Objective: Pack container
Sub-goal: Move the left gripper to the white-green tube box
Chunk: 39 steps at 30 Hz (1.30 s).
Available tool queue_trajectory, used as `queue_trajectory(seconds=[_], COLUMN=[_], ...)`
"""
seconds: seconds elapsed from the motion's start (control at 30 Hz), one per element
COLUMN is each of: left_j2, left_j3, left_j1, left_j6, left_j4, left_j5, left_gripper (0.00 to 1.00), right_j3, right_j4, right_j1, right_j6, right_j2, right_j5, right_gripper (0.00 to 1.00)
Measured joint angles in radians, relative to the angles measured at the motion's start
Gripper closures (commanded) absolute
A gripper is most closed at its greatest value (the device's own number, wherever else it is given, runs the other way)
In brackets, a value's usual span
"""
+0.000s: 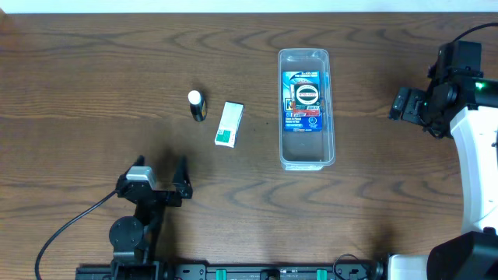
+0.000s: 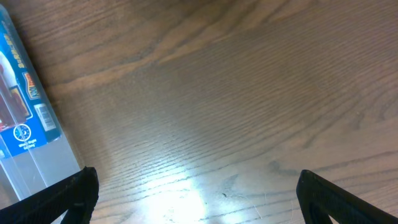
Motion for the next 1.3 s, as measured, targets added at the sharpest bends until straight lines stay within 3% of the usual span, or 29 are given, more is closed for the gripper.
queue_trajectory(seconds=[0.27, 0.43, 0.57, 0.83, 1.07, 1.3], left_j2=[0.0, 0.009, 0.082, 0.483, 0.855, 1.033], left_j3=[0.009, 0.085, 0.288, 0.755, 1.118, 1.21], left_j1=[0.0, 0.0, 0.0, 0.0, -0.004, -0.069], left_j6=[-0.088, -0.096, -0.07, 0.082, 0.164, 0.182], left_j4=[0.01, -0.038, -0.213, -0.717, -1.041, -1.059], left_j5=[0.291, 0.342, 0.318, 0.27, 0.237, 0.219], left_gripper=[0.02, 0.02, 0.02, 0.02, 0.02, 0.02], right_j3=[0.0, 0.0, 0.0, -0.002, -0.005, -0.005], right_j4=[0.0, 0.0, 0.001, 0.002, 0.002, 0.003], right_j1=[0.0, 0.0, 0.0, 0.0, 0.0, 0.0], right_j6=[0.0, 0.0, 0.0, 0.002, 0.003, 0.003], right_j2=[0.0, 0.0, 0.0, 0.0, 0.0, 0.0], right_j5=[0.0, 0.0, 0.0, -0.001, -0.002, -0.001], right_gripper=[0.01, 0.01, 0.01, 0.01, 0.01, 0.01])
